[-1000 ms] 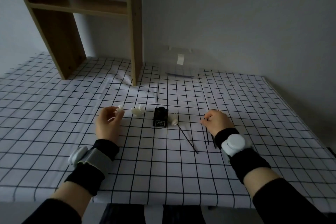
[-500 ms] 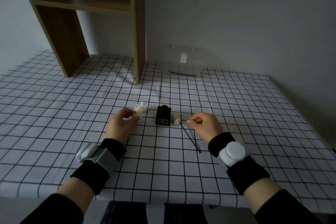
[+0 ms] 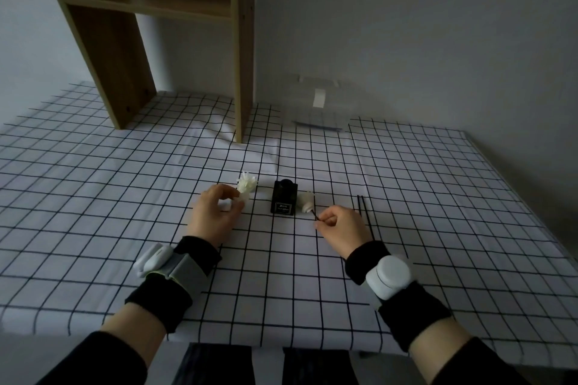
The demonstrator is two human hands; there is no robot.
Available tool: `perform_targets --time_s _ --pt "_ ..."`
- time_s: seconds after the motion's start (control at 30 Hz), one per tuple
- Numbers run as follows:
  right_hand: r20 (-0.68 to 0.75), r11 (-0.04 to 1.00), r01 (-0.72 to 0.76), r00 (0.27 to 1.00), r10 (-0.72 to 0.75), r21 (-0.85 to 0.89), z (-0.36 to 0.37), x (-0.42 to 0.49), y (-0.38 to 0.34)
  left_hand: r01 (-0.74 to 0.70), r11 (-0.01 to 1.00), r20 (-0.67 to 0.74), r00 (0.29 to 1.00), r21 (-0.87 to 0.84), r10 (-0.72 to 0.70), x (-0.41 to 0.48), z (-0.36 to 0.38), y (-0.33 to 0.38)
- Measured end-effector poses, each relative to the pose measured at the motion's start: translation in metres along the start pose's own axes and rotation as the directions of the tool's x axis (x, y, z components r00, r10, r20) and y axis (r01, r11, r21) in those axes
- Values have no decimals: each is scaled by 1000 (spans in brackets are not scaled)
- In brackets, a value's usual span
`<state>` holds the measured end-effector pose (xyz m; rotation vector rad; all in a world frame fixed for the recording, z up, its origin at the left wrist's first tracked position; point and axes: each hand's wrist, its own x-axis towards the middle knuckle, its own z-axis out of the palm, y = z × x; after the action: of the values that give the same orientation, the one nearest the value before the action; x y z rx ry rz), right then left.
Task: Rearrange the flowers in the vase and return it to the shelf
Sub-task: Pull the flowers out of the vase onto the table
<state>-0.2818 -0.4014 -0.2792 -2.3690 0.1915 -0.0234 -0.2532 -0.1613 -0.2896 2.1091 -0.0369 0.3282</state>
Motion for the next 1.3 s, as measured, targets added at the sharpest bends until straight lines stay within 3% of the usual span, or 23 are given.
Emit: perform_targets --time_s 0.13,0.5,0.63,0.8,1.0,1.3 --pt "-26 999 5 1000 -4 40 1 1 2 19 999 20 1000 51 -20 1 2 -2" --pt "-88 977 15 996 3 211 1 -4 4 -7 978 -4 1000 -208 6 -5 -4 6" --pt "-176 961 102 983 -57 258 -3 -11 -4 -126 976 -51 992 -180 118 -11 -2 23" --pt "-210 919 224 964 -161 325 -9 -20 -18 -229 937 -18 972 -265 232 -18 14 62" --pt "-192 900 271 957 -215 343 -14 -26 -25 -56 919 245 956 -391 163 -10 22 91" --pt "-158 897 248 966 -202 366 -12 -33 -23 -16 879 193 973 -477 123 -15 25 88"
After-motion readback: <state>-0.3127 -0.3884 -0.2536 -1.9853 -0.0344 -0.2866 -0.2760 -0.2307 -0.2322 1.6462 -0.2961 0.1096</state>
